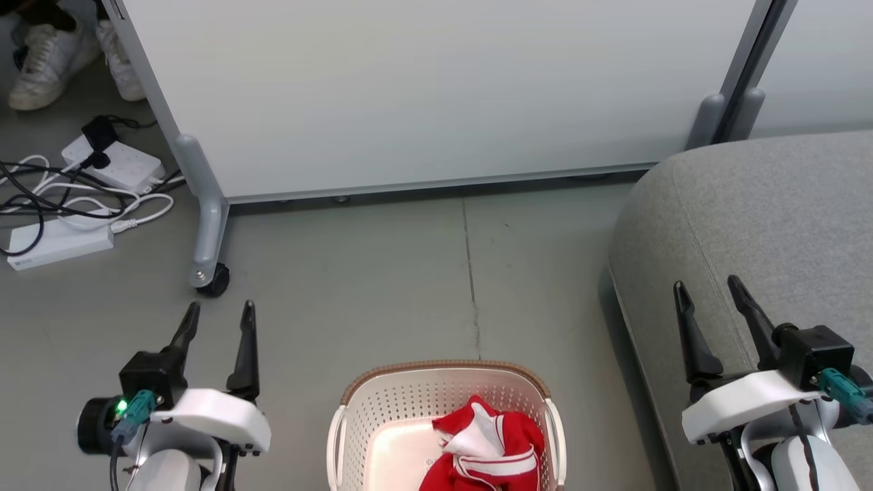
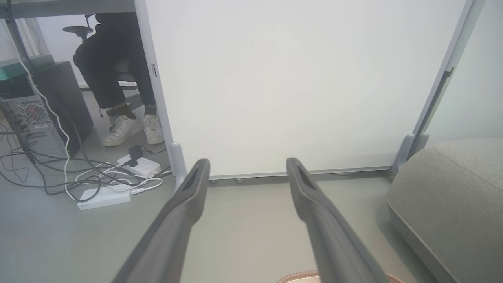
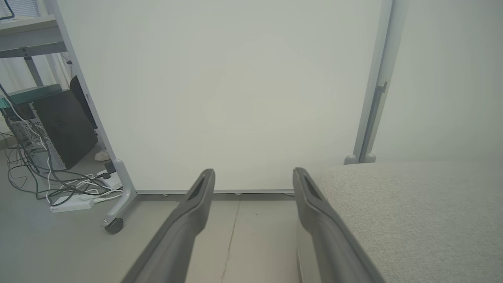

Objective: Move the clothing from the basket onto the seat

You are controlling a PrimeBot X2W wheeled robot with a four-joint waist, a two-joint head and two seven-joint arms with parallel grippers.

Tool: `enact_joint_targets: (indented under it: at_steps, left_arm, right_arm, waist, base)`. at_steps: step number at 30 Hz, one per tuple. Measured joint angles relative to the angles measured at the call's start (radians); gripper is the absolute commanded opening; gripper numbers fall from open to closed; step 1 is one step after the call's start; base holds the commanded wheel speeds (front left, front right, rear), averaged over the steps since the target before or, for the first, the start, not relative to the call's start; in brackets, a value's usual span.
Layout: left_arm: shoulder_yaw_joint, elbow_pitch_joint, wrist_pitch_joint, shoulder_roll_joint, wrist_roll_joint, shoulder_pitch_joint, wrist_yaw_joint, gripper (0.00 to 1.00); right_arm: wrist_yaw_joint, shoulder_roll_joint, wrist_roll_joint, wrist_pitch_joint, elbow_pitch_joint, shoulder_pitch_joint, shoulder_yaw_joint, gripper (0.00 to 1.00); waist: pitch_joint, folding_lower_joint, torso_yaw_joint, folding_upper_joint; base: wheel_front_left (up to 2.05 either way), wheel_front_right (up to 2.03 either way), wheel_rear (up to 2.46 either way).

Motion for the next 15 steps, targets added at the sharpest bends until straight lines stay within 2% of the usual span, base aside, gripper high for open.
enact_joint_targets:
  at_steps: [6,15]
  left_arm:
    - [-0.025,-0.022,-0.001,-0.011,0.003,-0.049,-0.006,1.0]
    - [-0.106,0.023,-0.004,-0.047,0.031,-0.171,-0.048,1.0]
  right_arm:
    - [0.0,0.0,0.007,0.009,-0.031,-0.036,0.001,1.0]
    - [0.0,0.0,0.019,0.007,-0.095,-0.126,0.025,1.0]
  waist:
    - [0.063,0.0,-0.014,0.0]
    - [0.222,0.0,-0.066,0.0]
  base:
    - [0.0,0.0,0.0]
    - [0.0,0.0,0.0]
